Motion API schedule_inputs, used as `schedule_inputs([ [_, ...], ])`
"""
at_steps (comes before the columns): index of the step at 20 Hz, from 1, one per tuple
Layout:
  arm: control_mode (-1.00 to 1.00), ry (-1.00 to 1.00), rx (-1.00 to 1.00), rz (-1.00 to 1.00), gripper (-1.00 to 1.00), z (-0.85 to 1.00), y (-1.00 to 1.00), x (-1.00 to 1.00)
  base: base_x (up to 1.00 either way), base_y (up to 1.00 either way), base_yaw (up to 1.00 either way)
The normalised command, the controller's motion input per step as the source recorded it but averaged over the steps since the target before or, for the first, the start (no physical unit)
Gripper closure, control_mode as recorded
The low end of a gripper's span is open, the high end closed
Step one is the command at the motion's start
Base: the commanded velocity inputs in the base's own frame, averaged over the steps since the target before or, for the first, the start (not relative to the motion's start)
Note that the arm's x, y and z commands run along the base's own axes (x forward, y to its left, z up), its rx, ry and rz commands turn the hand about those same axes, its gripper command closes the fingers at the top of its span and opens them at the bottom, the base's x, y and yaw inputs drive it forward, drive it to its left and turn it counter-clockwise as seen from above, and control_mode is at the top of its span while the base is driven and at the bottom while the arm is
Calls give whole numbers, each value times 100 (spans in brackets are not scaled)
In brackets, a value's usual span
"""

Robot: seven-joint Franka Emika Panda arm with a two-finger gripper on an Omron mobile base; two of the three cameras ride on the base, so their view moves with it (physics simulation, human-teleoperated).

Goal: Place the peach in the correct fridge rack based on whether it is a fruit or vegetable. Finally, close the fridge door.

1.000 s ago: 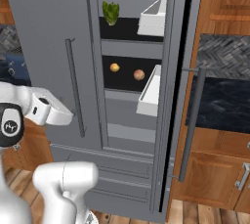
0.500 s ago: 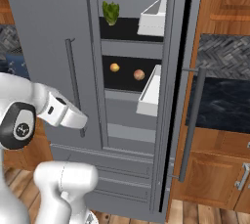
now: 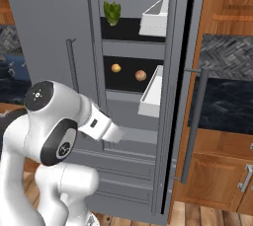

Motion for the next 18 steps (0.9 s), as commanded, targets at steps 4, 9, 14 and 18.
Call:
schedule_inputs([
  [4,-100,1,10,12,-100,-7,-69,-39,0,0,0],
  [9,-100,1,9,7,-100,-6,-72,-76,0,0,0],
  [14,-100,0,6,0,-100,-4,-89,-27,0,0,0],
  [18,-100,0,1,3,-100,-9,-99,1,0,0,0],
])
